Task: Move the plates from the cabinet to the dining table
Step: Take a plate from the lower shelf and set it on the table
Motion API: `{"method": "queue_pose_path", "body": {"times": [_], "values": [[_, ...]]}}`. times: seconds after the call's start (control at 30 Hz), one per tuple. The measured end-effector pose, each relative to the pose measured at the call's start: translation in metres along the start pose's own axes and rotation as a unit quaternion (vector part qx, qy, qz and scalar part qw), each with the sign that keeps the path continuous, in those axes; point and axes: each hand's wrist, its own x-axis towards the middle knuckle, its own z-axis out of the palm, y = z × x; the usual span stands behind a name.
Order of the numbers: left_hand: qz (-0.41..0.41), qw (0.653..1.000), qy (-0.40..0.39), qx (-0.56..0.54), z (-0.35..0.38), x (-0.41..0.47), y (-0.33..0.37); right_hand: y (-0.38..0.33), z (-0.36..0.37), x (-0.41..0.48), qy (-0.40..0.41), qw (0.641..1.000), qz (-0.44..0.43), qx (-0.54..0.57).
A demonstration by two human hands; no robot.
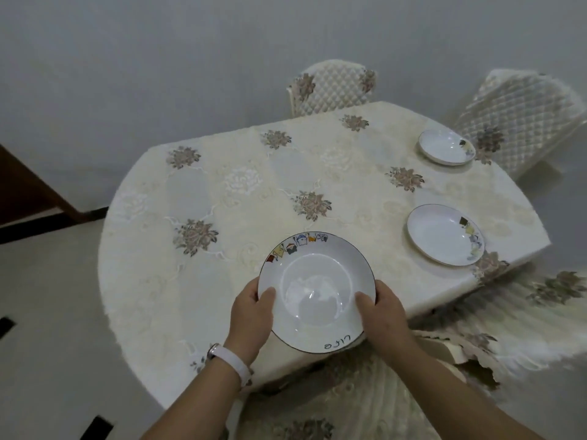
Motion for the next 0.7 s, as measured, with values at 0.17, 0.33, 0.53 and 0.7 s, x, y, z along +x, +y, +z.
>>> {"method": "queue_pose_path", "body": {"times": [0.17, 0.33, 0.53, 0.7], "values": [[-0.037, 0.998, 0.059, 0.012, -0.005, 0.012, -0.033, 0.014, 0.028, 0.034, -0.075, 0.996, -0.016, -0.038], [-0.080, 0.992, 0.090, 0.042, 0.001, 0.022, -0.068, 0.037, 0.049, 0.066, -0.148, 0.986, -0.021, -0.078], [-0.110, 0.982, 0.131, 0.075, 0.019, 0.024, -0.094, 0.061, 0.060, 0.092, -0.188, 0.975, -0.027, -0.119], [-0.122, 0.978, 0.140, 0.092, 0.032, 0.026, -0.099, 0.072, 0.056, 0.109, -0.220, 0.963, -0.031, -0.153]]}}
